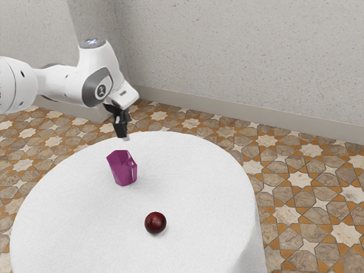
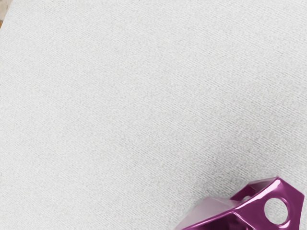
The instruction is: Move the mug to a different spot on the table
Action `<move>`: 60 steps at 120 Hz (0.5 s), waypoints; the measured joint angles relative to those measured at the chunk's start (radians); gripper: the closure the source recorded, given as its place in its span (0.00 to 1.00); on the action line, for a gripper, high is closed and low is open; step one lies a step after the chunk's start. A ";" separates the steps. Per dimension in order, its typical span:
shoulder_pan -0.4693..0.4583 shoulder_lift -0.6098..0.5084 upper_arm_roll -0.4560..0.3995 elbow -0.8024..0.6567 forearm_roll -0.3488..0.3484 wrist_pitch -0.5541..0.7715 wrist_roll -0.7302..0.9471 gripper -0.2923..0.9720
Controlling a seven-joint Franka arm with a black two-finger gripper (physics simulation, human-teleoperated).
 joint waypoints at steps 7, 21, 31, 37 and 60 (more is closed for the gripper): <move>-0.001 0.015 0.000 -0.001 0.000 0.015 0.042 0.25; -0.018 0.028 0.000 -0.017 0.001 0.016 0.127 0.25; -0.022 0.028 0.000 -0.043 0.001 0.003 0.190 0.25; -0.022 0.036 0.000 -0.051 0.001 -0.008 0.227 0.25; -0.022 0.121 0.000 0.017 0.001 -0.075 0.342 0.25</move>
